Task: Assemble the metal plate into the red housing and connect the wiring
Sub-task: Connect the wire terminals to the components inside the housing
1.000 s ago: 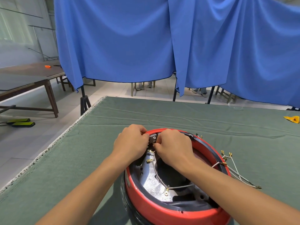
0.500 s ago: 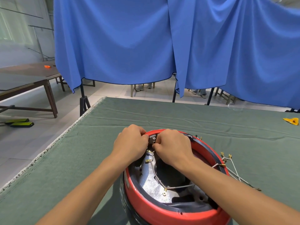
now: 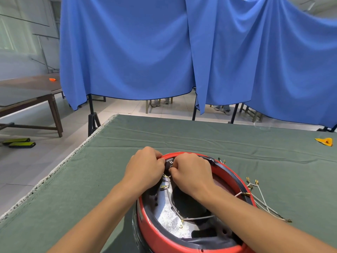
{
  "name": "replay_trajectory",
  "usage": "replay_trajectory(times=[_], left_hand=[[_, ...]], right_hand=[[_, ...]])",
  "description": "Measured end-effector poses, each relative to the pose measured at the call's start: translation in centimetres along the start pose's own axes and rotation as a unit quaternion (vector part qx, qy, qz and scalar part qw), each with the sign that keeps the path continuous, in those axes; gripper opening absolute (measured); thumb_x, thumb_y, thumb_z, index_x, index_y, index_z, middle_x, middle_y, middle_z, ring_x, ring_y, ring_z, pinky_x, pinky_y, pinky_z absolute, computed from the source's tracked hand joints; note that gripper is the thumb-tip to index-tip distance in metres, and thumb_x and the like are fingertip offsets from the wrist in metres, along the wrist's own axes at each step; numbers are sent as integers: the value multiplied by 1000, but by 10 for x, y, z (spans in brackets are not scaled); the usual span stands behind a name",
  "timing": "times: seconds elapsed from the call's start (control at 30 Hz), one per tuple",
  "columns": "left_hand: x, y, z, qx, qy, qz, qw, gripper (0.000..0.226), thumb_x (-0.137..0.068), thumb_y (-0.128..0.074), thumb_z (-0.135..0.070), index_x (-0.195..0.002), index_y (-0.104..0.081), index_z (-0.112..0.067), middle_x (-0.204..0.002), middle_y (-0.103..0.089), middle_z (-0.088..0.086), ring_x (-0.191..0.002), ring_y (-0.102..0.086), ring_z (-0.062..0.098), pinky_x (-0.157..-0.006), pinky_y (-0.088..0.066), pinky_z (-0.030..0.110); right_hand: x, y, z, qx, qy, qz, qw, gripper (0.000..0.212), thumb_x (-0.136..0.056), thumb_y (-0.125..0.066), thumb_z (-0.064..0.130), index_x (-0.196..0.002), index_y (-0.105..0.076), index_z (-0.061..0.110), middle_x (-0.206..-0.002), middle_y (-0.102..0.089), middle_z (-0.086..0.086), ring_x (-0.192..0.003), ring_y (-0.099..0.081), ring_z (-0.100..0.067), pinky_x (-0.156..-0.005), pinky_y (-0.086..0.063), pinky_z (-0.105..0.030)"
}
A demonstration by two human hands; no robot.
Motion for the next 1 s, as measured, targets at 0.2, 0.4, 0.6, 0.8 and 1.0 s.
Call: replay_trajectory(times=[0.2, 0.4, 0.6, 0.8, 1.0], left_hand=[[0, 0, 1, 6, -5, -4, 1000, 31, -84, -53, -19, -55, -50, -9, -53, -48, 6, -63, -46, 29, -59, -40, 34], [-1, -1, 5, 38, 3, 30, 999, 29, -86, -51, -17, -57, -56, -17, -56, -52, 2, -65, -50, 26, -60, -39, 32], [0, -2, 8, 59, 13, 62, 996, 21, -94, -49, -23, -102, -68, -24, -94, -69, 2, -94, -60, 24, -84, -48, 35], [-1, -7, 11, 35, 32, 38, 998, 24, -95, -47, -33, -111, -64, -29, -106, -68, 2, -103, -59, 27, -89, -47, 40], [-1, -7, 12, 47, 45, 38, 997, 22, -95, -48, -35, -111, -62, -28, -107, -67, 3, -105, -58, 28, -91, -46, 42]], right_hand=[[-4, -1, -3, -19, -33, 11, 999, 19, -85, -52, 31, -79, -62, 16, -90, -69, -6, -90, -62, -29, -63, -33, -30], [-4, 0, -6, -51, -57, 30, 997, 23, -81, -56, 33, -75, -67, 14, -80, -69, -1, -83, -62, -25, -62, -37, -28], [4, 12, -5, -59, -31, 38, 997, 25, -82, -55, 37, -77, -72, 19, -72, -69, 1, -74, -62, -19, -65, -48, -29], [8, 29, -10, -89, -19, 14, 996, 18, -83, -54, 29, -82, -72, 25, -77, -72, 5, -75, -62, -17, -66, -47, -28], [3, 19, -11, 4, -13, 38, 999, 18, -84, -58, 31, -99, -67, 34, -98, -69, 6, -95, -62, -23, -69, -38, -30]])
Point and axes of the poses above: each hand's wrist, its own x-axis away from the middle knuckle, its own y-axis out of the back of the hand, z = x × y, the point moved 3 cm from there along -x, towards the middle knuckle
